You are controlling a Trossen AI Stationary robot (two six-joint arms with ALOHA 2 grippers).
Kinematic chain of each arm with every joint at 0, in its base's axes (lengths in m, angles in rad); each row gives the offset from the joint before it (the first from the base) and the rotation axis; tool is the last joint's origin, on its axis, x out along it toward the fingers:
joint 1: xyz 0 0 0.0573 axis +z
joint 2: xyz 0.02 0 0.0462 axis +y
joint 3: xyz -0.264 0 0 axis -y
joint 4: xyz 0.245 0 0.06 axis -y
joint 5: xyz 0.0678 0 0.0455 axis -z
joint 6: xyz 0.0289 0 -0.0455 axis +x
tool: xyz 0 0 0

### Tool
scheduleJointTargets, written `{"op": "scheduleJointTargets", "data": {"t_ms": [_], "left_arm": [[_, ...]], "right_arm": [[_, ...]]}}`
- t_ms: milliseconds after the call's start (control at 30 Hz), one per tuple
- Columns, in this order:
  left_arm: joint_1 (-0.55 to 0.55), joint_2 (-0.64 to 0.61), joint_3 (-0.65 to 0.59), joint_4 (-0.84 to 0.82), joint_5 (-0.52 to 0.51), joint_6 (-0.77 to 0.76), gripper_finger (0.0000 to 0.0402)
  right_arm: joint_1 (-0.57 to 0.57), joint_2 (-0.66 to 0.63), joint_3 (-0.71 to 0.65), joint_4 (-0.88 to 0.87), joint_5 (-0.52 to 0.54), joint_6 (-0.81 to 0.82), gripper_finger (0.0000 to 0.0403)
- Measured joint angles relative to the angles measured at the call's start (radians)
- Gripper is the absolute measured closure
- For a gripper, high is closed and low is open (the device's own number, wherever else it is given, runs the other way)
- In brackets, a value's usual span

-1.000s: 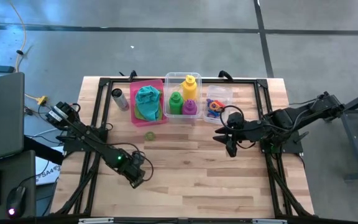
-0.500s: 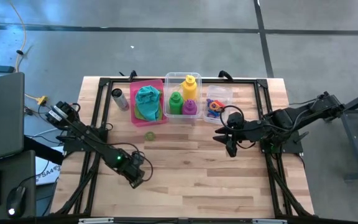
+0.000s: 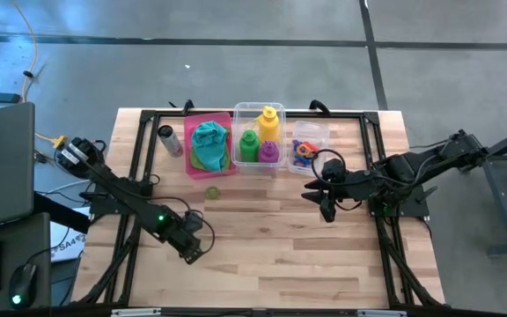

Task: Pick & Place Sports Items
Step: Put the bottom green spring keychain into the right transparent bin

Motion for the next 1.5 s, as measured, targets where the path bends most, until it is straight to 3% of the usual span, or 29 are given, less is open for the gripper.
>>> {"op": "scheduleJointTargets", "data": {"t_ms": [333, 600, 967, 1167, 1500], "left_arm": [[0.017, -0.065, 0.001, 0.053, -0.139, -0.026, 0.0398], [0.128, -0.109, 0.001, 0.165, -0.257, -0.039, 0.0398], [0.291, -0.125, 0.002, 0.600, -0.307, 0.255, 0.0398], [0.330, -0.125, 0.003, 0.796, -0.369, 0.453, 0.0398], [0.368, -0.125, 0.003, 0.860, -0.458, 0.579, 0.0399]], "right_arm": [[0.000, 0.000, 0.000, 0.000, 0.000, -0.003, 0.0255], [-0.021, 0.000, 0.000, 0.000, 0.003, -0.036, 0.0255], [-0.054, 0.000, 0.000, 0.002, -0.001, -0.030, 0.0255], [-0.080, 0.000, 0.000, 0.100, -0.001, 0.046, 0.0255], [-0.139, 0.010, 0.000, 0.158, 0.004, 0.250, 0.0255]]}}
